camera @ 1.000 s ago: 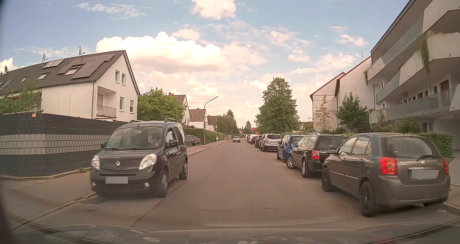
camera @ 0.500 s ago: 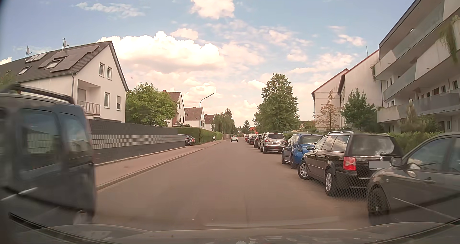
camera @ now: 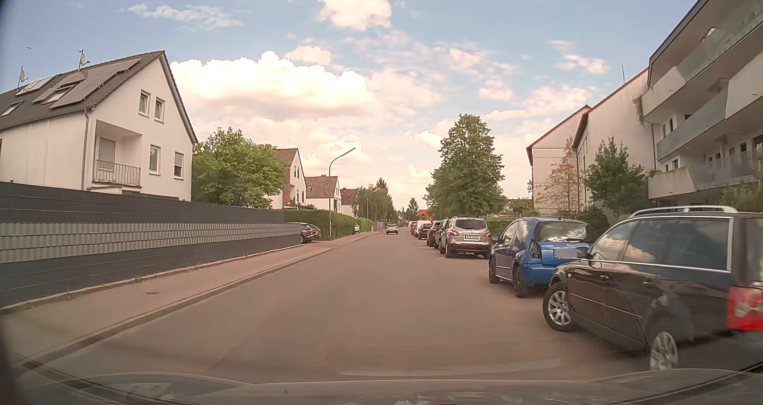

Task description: Follow the waypoints while adhering to traffic rules and regulations

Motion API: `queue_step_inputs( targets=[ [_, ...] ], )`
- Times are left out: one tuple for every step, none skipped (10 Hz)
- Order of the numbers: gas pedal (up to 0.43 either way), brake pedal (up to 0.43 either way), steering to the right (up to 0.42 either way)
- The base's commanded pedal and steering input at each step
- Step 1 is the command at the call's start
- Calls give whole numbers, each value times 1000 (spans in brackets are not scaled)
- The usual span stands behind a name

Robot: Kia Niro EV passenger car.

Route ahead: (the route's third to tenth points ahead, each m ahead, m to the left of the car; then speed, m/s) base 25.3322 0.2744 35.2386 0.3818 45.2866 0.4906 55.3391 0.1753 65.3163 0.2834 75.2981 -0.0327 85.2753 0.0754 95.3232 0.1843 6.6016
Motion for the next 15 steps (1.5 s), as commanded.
queue_step_inputs(
  targets=[
    [59, 12, -23],
    [59, 18, -22],
    [59, 18, -24],
    [59, 18, -28],
    [67, 18, -32],
    [79, 18, -33],
    [87, 18, -32],
    [110, 18, -30],
    [118, 18, -25],
    [118, 18, -16],
    [130, 18, -11],
    [150, 18, -10],
    [169, 18, -12],
    [169, 18, -12],
    [169, 18, -12]
  ],
)
